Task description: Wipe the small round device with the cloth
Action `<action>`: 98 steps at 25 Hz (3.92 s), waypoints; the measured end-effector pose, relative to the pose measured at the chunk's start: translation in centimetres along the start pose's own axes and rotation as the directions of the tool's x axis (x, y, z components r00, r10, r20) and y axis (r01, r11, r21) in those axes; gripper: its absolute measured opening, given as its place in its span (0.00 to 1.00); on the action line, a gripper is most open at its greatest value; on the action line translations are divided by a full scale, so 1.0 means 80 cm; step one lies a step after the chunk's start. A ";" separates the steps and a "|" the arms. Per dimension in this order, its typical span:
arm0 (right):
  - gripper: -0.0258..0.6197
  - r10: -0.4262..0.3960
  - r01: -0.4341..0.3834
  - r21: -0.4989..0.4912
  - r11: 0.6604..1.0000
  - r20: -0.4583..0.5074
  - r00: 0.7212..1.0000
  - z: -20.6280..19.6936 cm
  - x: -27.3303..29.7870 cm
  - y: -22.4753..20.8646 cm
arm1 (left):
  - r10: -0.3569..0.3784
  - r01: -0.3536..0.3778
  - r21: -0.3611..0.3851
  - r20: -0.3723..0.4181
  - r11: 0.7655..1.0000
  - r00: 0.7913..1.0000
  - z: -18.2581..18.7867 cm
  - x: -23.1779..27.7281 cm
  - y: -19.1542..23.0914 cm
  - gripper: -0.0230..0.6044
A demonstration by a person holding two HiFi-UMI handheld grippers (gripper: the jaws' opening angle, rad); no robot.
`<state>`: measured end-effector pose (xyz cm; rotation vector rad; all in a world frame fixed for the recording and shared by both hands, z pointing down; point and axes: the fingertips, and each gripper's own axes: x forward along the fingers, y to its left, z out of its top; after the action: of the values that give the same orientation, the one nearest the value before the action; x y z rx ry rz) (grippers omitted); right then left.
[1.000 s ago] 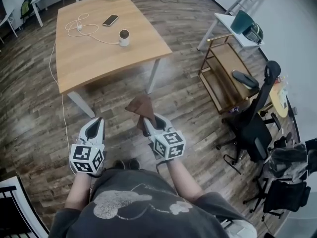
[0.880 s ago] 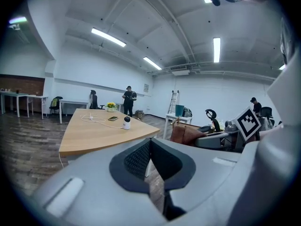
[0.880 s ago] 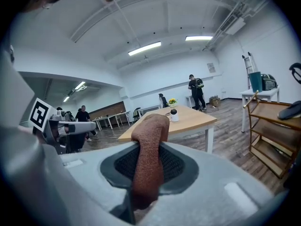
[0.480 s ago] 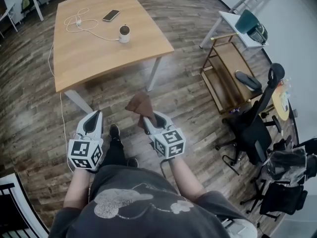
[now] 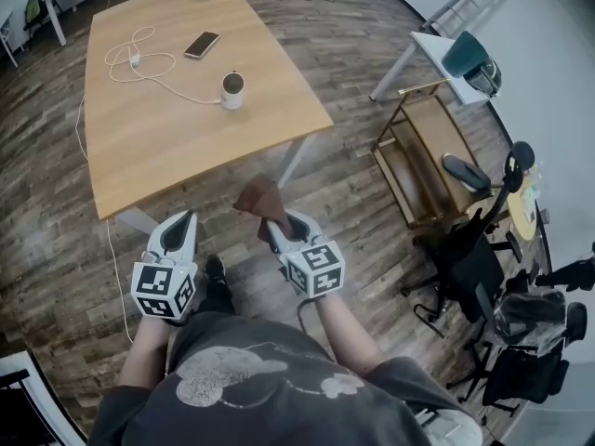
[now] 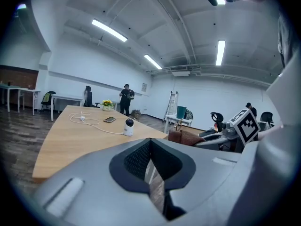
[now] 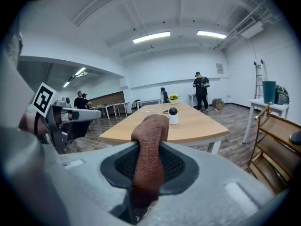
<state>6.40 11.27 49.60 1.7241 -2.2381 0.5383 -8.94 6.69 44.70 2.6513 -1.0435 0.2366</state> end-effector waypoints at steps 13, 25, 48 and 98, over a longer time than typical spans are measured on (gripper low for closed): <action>0.16 -0.066 0.065 0.054 0.996 0.009 0.998 0.092 0.152 -0.038 | -0.061 0.061 -0.014 -0.001 0.998 0.998 0.061 0.123 0.119 0.07; 0.16 -0.072 0.072 0.063 0.995 -0.010 0.997 0.116 0.197 -0.072 | -0.085 0.085 -0.027 -0.024 0.996 0.996 0.077 0.189 0.136 0.07; 0.16 0.292 -0.301 -0.033 0.953 -0.166 0.942 0.174 0.377 -0.156 | 0.185 -0.186 -0.071 -0.016 0.980 0.983 0.110 0.326 0.179 0.07; 0.16 0.193 -0.209 0.026 0.978 -0.501 0.844 0.046 0.358 -0.170 | 0.112 -0.123 -0.085 -0.119 0.989 0.987 0.076 0.318 0.202 0.07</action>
<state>12.20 -18.28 60.20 1.1579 -2.0305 0.8815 -1.28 -22.88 48.59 2.4663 -1.1458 0.3513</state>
